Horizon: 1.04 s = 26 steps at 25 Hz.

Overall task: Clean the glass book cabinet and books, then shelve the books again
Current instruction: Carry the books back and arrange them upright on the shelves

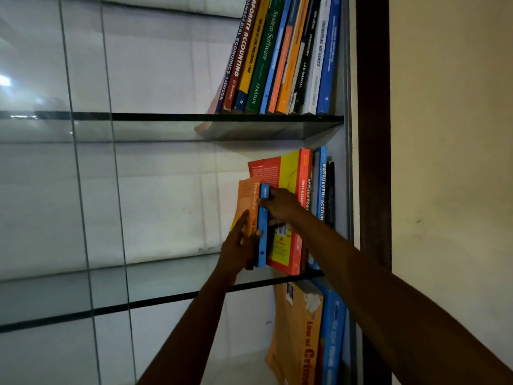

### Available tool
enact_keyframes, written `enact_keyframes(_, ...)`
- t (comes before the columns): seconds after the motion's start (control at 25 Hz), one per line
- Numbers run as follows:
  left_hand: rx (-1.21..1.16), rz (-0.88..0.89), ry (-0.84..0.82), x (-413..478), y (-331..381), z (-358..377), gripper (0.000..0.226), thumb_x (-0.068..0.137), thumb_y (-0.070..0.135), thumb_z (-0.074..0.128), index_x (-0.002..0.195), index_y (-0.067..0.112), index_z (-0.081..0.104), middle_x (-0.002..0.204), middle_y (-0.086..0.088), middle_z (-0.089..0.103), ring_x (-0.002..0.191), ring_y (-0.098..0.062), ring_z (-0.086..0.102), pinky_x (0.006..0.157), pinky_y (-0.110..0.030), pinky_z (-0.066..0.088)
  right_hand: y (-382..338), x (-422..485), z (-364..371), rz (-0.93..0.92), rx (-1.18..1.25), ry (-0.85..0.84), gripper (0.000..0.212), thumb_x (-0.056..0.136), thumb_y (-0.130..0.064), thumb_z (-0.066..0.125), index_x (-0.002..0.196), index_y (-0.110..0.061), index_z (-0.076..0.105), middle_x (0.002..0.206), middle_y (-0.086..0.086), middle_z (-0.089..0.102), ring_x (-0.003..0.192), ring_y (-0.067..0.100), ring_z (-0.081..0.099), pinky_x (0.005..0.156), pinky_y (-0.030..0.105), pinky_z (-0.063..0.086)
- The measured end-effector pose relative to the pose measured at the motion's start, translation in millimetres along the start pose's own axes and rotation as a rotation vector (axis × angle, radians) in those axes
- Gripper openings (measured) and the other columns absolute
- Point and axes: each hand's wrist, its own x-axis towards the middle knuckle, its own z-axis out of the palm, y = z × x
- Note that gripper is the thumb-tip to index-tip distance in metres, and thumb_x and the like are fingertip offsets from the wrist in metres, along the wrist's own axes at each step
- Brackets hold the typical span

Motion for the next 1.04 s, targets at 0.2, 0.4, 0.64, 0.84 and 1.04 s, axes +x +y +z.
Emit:
enact_keyframes(0.2,-0.005,-0.042,-0.1,-9,3,-1,0.044,0.1,0.026,0.038,0.138,0.04,0.024,0.103,0.015,0.048,0.084,-0.001,0.053,0.063,-0.022,0.051,2,-25,-21,-0.149,-0.159,0.272,0.018,0.084,-0.013,0.066,0.091,0.003,0.06,0.092,0.02,0.063,0.084,0.036,0.064,0.071,0.048,0.054)
enact_keyframes(0.4,0.073,0.009,-0.084,-5,3,4,0.051,0.098,0.02,0.044,0.141,0.037,0.021,0.122,-0.009,0.049,0.094,-0.02,0.059,0.062,-0.024,0.054,-21,-66,-58,-0.238,-0.268,0.38,0.028,0.086,-0.017,0.064,0.108,0.0,0.06,0.104,0.011,0.064,0.089,0.023,0.064,0.07,0.029,0.053)
enact_keyframes(0.64,-0.276,-0.225,0.009,-7,27,24,0.031,0.098,0.037,0.043,0.115,0.017,0.059,0.088,-0.012,0.067,0.059,-0.014,0.066,0.046,-0.025,0.049,-29,-89,-78,-0.301,-0.137,0.392,0.032,0.085,-0.016,0.064,0.115,-0.005,0.059,0.109,0.014,0.065,0.094,0.025,0.066,0.079,0.044,0.056)
enact_keyframes(0.84,-0.417,-0.259,0.397,-4,15,-30,0.033,0.099,0.021,0.041,0.13,0.011,0.052,0.122,-0.002,0.058,0.112,-0.015,0.053,0.099,-0.032,0.037,-17,-43,-30,-0.205,0.052,0.271,0.032,0.087,-0.01,0.06,0.117,-0.002,0.054,0.114,0.018,0.061,0.102,0.032,0.062,0.084,0.049,0.053)
enact_keyframes(1.04,-0.033,-0.158,0.31,-23,27,-27,0.044,0.096,0.034,0.049,0.136,0.017,0.047,0.133,0.002,0.05,0.117,-0.011,0.045,0.087,-0.022,0.035,0,-10,26,-0.124,-0.353,0.339,0.027,0.092,-0.016,0.055,0.113,0.002,0.056,0.113,0.017,0.062,0.102,0.031,0.059,0.075,0.028,0.044)
